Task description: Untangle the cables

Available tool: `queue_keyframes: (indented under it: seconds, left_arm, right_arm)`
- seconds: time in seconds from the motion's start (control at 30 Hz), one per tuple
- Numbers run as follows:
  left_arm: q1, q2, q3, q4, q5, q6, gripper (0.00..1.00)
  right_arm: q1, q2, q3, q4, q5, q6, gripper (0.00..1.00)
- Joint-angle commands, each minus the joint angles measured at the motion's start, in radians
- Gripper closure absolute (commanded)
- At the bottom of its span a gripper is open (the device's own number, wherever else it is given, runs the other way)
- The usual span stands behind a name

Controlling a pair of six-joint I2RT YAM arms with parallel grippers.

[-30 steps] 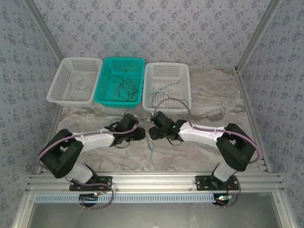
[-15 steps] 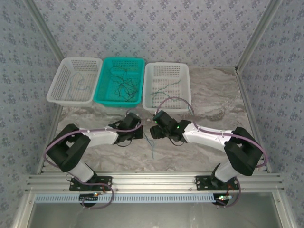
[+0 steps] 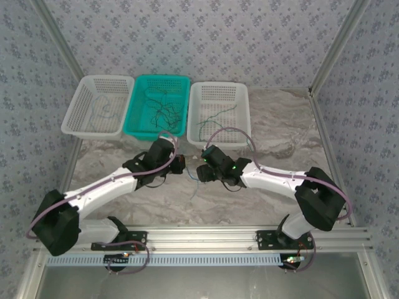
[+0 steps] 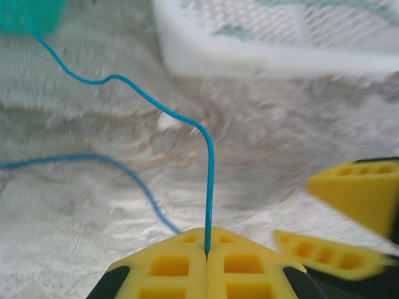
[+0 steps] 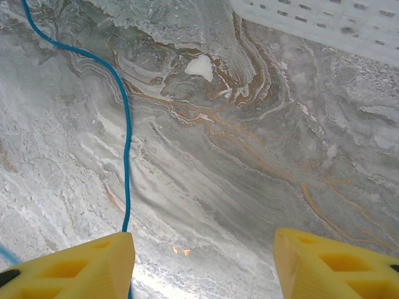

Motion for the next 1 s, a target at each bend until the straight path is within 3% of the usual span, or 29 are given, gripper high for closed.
queue_keyframes:
  seconds: [0.0,0.23,0.43,0.7,0.9,0.93,0.97]
  left_arm:
    - [0.040,-0.083,0.115,-0.108,0.004,0.069,1.00]
    - [0.219,-0.141,0.336,-0.210,0.041,0.201,1.00]
    - [0.515,-0.080,0.508,-0.192,0.064,0.319,1.00]
    - [0.860,0.226,0.674,-0.091,0.119,0.273,1.00]
    - [1.005,0.514,0.884,-0.155,0.098,0.235,1.00]
    - [1.022,0.543,0.912,-0.160,0.100,0.228,0.97]
    - [1.038,0.571,0.944,-0.170,0.108,0.221,0.85]
  right_arm:
    - [-0.001,-0.050,-0.028,0.016,0.005,0.031,0.37]
    - [0.000,-0.113,-0.077,0.064,0.009,0.042,0.35]
    - [-0.002,-0.159,-0.086,0.064,0.000,0.005,0.34]
    - [-0.002,-0.223,-0.104,0.042,0.023,0.002,0.33]
    - [-0.004,-0.292,-0.134,0.022,0.046,0.010,0.33]
    - [-0.003,-0.301,-0.135,0.013,0.051,0.010,0.32]
    - [-0.003,-0.312,-0.138,0.005,0.057,0.011,0.32]
